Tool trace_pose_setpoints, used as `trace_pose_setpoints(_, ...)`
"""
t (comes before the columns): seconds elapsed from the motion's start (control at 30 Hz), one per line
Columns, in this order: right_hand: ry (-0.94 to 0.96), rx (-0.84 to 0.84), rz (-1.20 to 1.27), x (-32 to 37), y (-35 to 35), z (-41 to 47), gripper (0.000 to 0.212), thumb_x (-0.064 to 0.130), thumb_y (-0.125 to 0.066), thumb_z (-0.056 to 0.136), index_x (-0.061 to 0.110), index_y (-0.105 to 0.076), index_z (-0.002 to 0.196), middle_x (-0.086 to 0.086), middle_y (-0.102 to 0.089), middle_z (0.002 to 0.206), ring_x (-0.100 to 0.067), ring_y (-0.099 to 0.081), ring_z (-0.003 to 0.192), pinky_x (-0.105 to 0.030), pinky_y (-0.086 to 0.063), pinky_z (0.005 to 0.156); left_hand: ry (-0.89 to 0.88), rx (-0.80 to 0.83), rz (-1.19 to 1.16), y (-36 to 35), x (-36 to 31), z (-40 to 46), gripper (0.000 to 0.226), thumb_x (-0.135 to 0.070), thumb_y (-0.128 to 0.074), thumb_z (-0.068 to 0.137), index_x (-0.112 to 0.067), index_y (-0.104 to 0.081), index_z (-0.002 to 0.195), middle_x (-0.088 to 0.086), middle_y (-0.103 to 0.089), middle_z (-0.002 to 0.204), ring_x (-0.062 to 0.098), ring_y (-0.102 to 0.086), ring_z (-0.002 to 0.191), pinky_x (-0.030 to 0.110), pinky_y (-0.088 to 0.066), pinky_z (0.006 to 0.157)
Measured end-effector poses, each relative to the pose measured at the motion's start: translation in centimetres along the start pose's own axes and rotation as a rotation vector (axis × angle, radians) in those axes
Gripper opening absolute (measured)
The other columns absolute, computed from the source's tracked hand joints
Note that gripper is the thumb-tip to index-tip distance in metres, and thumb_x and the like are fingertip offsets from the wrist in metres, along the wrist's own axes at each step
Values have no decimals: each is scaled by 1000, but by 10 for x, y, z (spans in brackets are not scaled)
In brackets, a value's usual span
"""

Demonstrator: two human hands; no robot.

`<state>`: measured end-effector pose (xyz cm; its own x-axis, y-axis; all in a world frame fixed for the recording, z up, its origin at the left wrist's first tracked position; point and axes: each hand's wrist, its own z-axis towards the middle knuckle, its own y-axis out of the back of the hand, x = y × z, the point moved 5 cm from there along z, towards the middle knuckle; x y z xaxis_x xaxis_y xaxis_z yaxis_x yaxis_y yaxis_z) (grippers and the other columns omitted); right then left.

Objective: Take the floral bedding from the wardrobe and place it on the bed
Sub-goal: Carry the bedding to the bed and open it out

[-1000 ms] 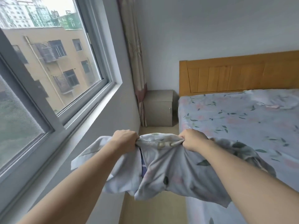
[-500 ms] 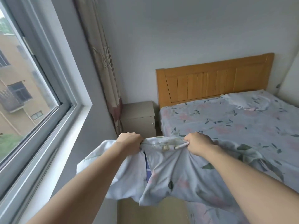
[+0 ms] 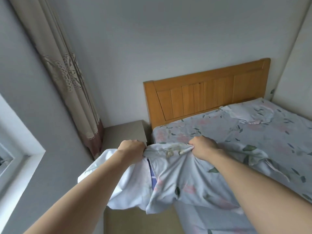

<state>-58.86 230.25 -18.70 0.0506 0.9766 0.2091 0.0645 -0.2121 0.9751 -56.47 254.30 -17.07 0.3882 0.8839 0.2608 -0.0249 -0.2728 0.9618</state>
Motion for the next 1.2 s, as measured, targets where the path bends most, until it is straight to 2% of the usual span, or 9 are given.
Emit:
trace_pose_setpoints(0.23,-87,29,5,-10,-7,154,24,2,-47,77,17,-47,59,2,-53,66,-24,-55,69,-23,-37,54,-70,54,22,-17,48,164,25,-34,-51,92,-25,-64,112,-2,-67,111,24,-64,105,34,-48,77)
trace_pose_setpoints(0.4,-173,37,3,-26,-8,253,24,8,-48,79,17,-48,58,4,-55,67,-24,-59,71,-23,-38,56,-179,101,10,-30,72,279,20,-26,-49,92,-21,-63,106,-2,-67,99,22,-66,93,31,-49,67)
trace_pose_setpoints(0.5,-209,41,-10,-38,-4,304,27,12,-49,84,19,-46,58,5,-51,69,-24,-57,75,-24,-39,62,-228,124,-8,-33,80,344,23,-20,-47,88,-21,-62,105,-4,-67,93,20,-65,86,31,-54,67)
trace_pose_setpoints(0.63,-265,53,-38,-68,-6,369,21,14,-48,87,19,-51,67,0,-59,82,-26,-63,88,-25,-42,68,-296,122,65,-34,73,423,16,-18,-45,88,-23,-60,90,-7,-56,74,17,-57,70,33,-53,67)
trace_pose_setpoints(0.73,-256,80,-67,-94,-14,423,21,14,-47,89,20,-52,70,-3,-64,98,-28,-62,98,-26,-41,72,-321,149,84,-40,64,483,17,-18,-45,89,-22,-61,95,-5,-59,81,19,-61,78,32,-49,65)
trace_pose_setpoints(0.8,-245,97,-88,-113,-22,460,17,15,-46,91,20,-62,90,-3,-64,104,-27,-61,101,-28,-44,78,-338,201,78,-49,59,524,13,-19,-46,90,-22,-59,92,-5,-58,80,20,-63,82,33,-52,70)
trace_pose_setpoints(0.87,-234,99,-91,-132,-30,499,21,15,-46,91,17,-64,99,-3,-63,101,-26,-62,100,-30,-47,82,-358,259,93,-58,53,566,9,-19,-47,91,-22,-53,85,-6,-53,75,20,-59,78,32,-49,67)
trace_pose_setpoints(0.97,-220,117,-96,-161,-45,550,23,11,-44,90,16,-65,98,-3,-60,93,-25,-63,96,-32,-51,84,-396,361,112,-76,45,624,13,-14,-46,90,-20,-48,78,-3,-52,77,20,-55,75,31,-44,64)
trace_pose_setpoints(1.2,-239,116,-94,-233,-87,663,32,8,-45,87,23,-67,105,0,-68,102,-23,-64,96,-31,-51,80,-460,440,84,-120,26,763,19,-2,-40,82,-19,-44,74,0,-50,79,20,-51,73,31,-40,60)
